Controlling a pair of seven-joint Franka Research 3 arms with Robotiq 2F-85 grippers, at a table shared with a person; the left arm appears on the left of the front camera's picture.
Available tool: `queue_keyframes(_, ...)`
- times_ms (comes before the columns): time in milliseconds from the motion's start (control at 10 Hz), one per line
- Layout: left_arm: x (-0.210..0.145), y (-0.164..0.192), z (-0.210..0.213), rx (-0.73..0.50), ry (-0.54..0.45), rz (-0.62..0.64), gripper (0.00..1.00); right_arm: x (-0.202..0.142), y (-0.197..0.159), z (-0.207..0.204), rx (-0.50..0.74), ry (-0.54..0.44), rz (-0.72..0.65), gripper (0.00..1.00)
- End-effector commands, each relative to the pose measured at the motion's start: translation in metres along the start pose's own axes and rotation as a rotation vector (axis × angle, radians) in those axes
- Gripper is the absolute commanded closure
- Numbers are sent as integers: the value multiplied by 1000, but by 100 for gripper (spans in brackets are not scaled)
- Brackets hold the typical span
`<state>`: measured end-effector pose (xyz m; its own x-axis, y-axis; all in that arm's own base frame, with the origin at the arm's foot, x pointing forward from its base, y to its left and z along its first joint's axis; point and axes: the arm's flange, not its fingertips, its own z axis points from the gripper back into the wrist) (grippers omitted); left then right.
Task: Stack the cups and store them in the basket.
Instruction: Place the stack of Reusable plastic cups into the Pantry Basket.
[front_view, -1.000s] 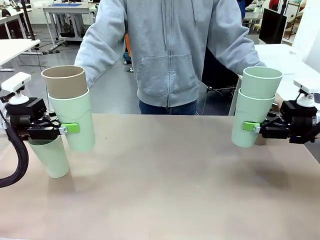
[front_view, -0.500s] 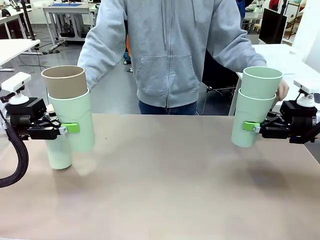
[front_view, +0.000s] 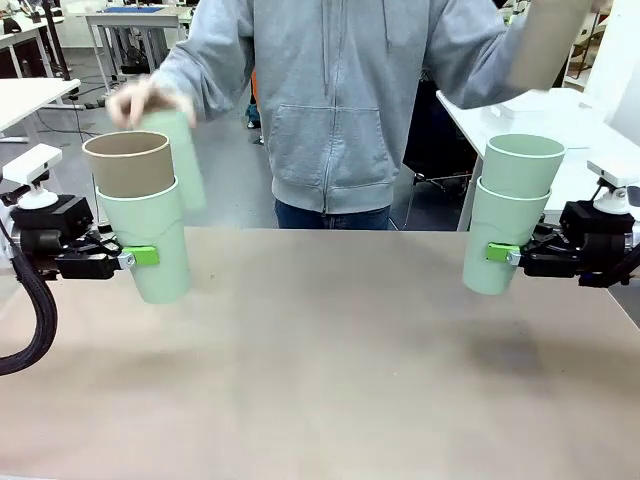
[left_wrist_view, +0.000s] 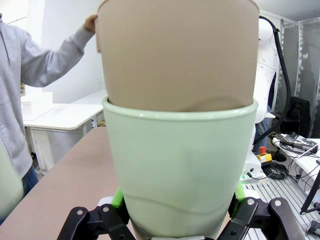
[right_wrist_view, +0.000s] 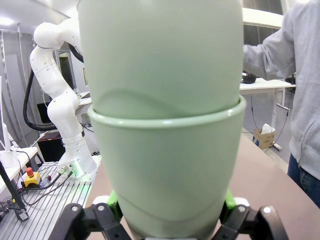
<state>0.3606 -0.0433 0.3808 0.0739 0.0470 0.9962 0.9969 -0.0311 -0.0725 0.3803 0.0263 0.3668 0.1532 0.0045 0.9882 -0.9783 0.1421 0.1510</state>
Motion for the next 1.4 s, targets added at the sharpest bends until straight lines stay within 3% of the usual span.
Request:
queue_keyframes(0, 2, -1, -1, -7, -7, -6, 13, 2, -1, -2, -6, -7, 14, 16)
queue_keyframes(1300, 2, -1, -1, -7, -7, -6, 13, 2, -1, -2, -6, -7, 14, 16)
